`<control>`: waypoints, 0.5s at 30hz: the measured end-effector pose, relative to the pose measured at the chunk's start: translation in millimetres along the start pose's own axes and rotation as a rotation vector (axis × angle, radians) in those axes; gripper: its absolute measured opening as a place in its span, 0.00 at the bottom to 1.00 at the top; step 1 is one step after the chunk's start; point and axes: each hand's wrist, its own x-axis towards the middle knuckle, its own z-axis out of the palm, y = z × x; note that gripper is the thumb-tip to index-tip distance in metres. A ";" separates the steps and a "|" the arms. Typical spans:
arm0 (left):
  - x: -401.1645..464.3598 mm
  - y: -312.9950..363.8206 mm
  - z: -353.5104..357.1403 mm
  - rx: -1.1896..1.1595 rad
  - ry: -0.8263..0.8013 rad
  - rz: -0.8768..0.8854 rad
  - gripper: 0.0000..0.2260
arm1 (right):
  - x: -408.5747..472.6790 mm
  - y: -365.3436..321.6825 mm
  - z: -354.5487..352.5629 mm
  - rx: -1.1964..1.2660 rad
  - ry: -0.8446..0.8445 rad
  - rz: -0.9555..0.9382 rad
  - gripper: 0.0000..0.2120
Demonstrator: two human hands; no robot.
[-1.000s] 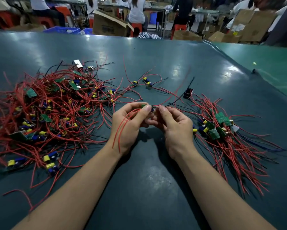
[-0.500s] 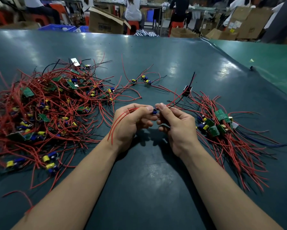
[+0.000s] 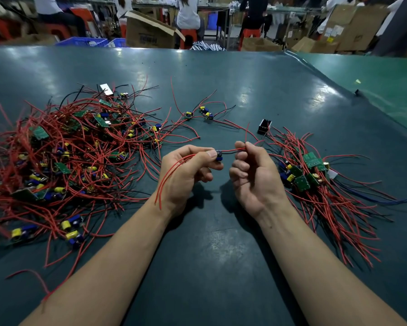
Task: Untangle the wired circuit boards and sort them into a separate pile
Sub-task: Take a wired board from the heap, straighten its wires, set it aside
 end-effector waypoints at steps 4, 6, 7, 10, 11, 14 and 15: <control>0.8 0.9 -1.0 -0.059 0.038 -0.013 0.04 | -0.9 1.6 -1.1 -0.284 0.035 -0.138 0.09; 0.8 0.3 -1.0 -0.065 0.054 -0.004 0.02 | -2.0 4.1 -1.9 -0.349 0.054 -0.192 0.08; 0.9 0.3 -0.9 -0.074 0.061 0.001 0.02 | -2.2 4.9 -1.9 -0.344 0.059 -0.202 0.07; 1.8 1.2 -1.2 -0.103 0.066 -0.009 0.04 | -1.8 5.7 -2.1 -0.308 0.064 -0.228 0.05; 1.9 1.4 -1.4 -0.107 0.062 -0.011 0.04 | -1.5 5.9 -2.2 -0.299 0.056 -0.245 0.04; 2.1 1.1 -1.5 -0.119 0.060 -0.007 0.05 | 0.7 6.3 -4.0 -0.296 0.039 -0.303 0.05; 2.4 0.7 -1.6 -0.121 0.061 -0.008 0.06 | 1.4 6.4 -5.3 -0.328 0.042 -0.339 0.06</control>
